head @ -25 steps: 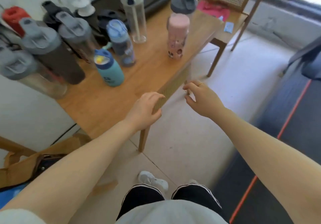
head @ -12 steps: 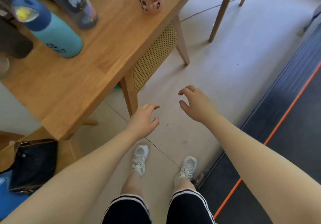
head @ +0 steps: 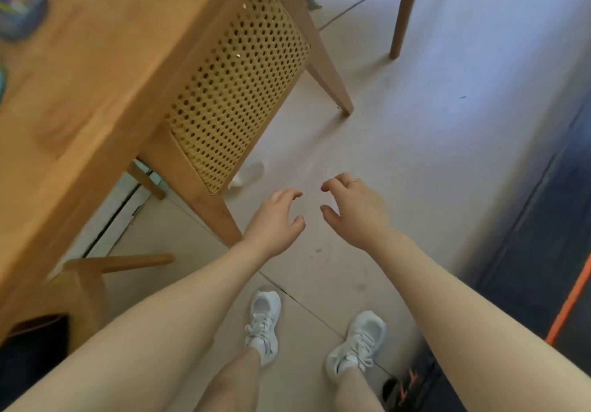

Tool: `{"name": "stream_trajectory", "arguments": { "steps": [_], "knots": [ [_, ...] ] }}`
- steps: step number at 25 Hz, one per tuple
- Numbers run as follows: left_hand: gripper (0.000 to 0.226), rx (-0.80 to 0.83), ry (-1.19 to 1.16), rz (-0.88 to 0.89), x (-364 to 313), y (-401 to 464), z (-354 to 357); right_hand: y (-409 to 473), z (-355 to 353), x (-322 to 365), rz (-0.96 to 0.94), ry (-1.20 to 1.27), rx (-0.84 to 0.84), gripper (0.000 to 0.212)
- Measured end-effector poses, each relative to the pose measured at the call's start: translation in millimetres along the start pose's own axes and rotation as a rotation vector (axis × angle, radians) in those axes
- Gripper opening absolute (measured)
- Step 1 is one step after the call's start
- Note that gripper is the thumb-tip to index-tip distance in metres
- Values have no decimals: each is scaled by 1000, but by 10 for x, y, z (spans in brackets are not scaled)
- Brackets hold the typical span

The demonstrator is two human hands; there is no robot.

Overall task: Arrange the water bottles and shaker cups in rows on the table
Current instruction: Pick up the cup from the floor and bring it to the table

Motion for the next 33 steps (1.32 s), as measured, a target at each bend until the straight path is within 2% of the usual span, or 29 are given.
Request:
{"name": "stream_trajectory", "arguments": {
  "steps": [4, 7, 13, 19, 22, 25, 28, 30, 33],
  "knots": [
    [47, -77, 18, -177, 534, 926, 600, 400, 719, -651, 0, -28, 3, 40],
    [49, -126, 119, -261, 993, 1657, 963, 834, 1327, -1086, -11, -24, 8, 41],
    [52, -217, 268, -310, 1574, 3025, 1343, 1729, 2265, -1776, -30, 7, -22, 41],
    [52, -327, 384, -298, 1977, 4135, 1380, 2587, 2976, -2144, -83, 35, -86, 40],
    [60, -337, 465, -333, 2228, 4565, 1382, 2883, 3215, -2319, -82, 44, -90, 39],
    [76, -300, 530, -413, 2407, 4872, 1421, 3022, 3334, -2459, -73, 77, -102, 39],
    [73, -347, 671, -434, 2404, 4900, 1482, 3025, 3392, -2541, -69, 73, -65, 39],
    [70, -352, 705, -377, 2278, 4785, 1564, 2913, 3340, -2584, -36, 71, -43, 37],
    [80, -331, 610, -237, 1796, 4384, 1652, 2539, 3054, -2538, -3, 47, -29, 35]
  ]
}}
Point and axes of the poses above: each hand's wrist, its own y-axis towards the middle knuckle, its own z-axis out of the palm, x = y × z, the point moved 5 cm from there along y, towards the middle knuckle, and after that the axes turned 15 degrees about -z, right-handed, at the moved point
